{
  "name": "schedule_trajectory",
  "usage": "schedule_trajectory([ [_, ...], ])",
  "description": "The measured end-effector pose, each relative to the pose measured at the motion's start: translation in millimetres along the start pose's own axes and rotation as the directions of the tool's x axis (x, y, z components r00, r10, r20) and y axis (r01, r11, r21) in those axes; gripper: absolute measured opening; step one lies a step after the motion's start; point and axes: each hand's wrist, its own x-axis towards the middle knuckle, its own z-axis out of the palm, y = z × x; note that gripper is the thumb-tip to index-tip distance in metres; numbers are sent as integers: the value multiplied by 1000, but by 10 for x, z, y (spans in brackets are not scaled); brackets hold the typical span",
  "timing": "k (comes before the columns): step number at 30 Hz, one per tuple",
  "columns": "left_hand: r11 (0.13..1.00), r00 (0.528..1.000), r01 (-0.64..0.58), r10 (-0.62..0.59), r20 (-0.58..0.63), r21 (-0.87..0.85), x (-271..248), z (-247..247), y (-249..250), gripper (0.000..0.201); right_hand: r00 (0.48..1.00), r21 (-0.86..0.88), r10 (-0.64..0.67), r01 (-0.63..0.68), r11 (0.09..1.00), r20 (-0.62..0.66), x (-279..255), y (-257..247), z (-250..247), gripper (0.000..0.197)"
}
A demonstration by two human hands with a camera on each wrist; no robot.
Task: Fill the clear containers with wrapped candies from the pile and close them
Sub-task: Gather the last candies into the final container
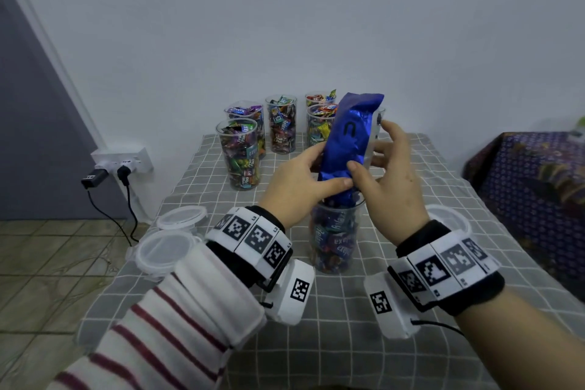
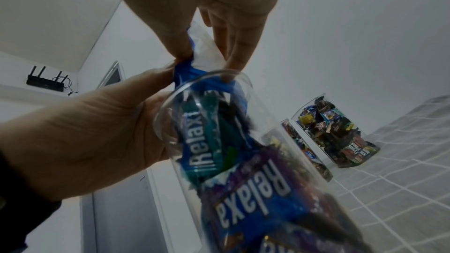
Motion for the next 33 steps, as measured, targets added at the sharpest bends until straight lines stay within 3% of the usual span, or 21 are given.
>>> schedule_trajectory([
  [9, 988, 998, 1, -11, -62, -152, 9, 12, -1, 48, 997, 33, -71, 71, 997, 26, -28, 3, -9, 55],
  [15, 986, 983, -89, 64, -174, -142, 11, 46, -16, 42, 995, 81, -99, 97, 992, 21, 18, -23, -57, 36],
  [19, 979, 960, -124, 78, -268, -161, 63, 4, 8, 33, 997, 210, -69, 63, 976, 25, 118, -66, -113, 31],
  [26, 964, 985, -47, 1, -175, -260, 161, -11, -2, 22, 999, 265, -25, 12, 964, 47, 231, -75, -96, 30],
  [29, 944, 968, -67, -17, -252, -323, 153, -3, -48, 15, 998, 303, 57, -65, 951, 35, 238, -4, -93, 22],
  [33, 943, 943, -89, -23, -332, -319, 131, 0, -73, 20, 984, 182, 163, -173, 968, 67, 210, 109, -94, 23],
])
